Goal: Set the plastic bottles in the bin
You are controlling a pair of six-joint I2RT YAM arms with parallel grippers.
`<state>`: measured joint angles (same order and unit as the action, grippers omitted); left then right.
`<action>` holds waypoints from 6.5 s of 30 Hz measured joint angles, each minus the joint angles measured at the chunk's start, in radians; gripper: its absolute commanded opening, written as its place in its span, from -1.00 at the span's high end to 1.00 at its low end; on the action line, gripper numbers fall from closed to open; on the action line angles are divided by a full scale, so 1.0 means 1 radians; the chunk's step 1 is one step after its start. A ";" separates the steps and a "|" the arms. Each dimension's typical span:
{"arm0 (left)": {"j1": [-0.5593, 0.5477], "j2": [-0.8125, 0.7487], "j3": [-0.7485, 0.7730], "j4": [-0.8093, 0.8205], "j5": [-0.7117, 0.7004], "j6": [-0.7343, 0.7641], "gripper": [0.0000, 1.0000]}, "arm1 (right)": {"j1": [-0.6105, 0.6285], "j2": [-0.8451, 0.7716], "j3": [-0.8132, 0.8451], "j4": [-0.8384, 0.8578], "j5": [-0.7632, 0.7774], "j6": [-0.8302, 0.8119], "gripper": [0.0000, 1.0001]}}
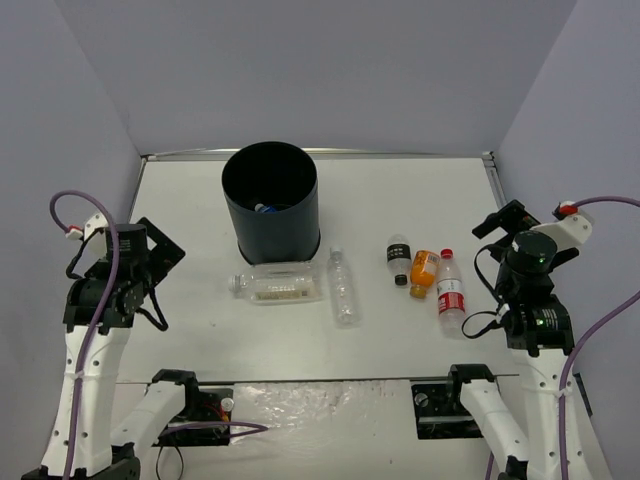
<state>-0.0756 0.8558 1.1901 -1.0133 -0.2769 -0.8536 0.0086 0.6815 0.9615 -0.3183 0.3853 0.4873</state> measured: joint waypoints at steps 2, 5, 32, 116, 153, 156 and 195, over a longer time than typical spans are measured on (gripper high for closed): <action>0.000 0.005 -0.051 0.013 0.040 -0.031 -0.94 | 0.000 -0.016 -0.010 -0.001 0.008 0.000 -1.00; 0.000 0.010 -0.154 0.070 0.106 -0.089 -0.94 | 0.000 -0.034 -0.021 -0.004 0.025 0.002 -1.00; -0.263 0.246 -0.591 0.595 0.039 -0.812 -0.94 | 0.000 -0.051 -0.038 -0.007 0.105 0.011 -1.00; -0.319 0.461 0.329 0.555 -0.258 -0.125 -0.94 | 0.035 0.119 -0.094 0.134 -0.469 -0.106 -1.00; -0.308 -0.179 -0.135 0.199 -0.182 0.103 -0.94 | 0.953 0.818 -0.055 0.295 0.177 0.063 0.36; -0.308 -0.207 -0.156 0.198 -0.200 0.085 -0.94 | 0.954 0.665 -0.020 0.244 0.262 0.048 0.31; -0.308 -0.234 -0.239 0.201 -0.249 0.030 -0.94 | 0.903 1.396 0.892 0.785 -0.145 -0.903 -1.00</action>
<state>-0.3832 0.6216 0.9512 -0.8123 -0.5259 -0.8238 0.9112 2.0776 1.8540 0.4663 0.2404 -0.4153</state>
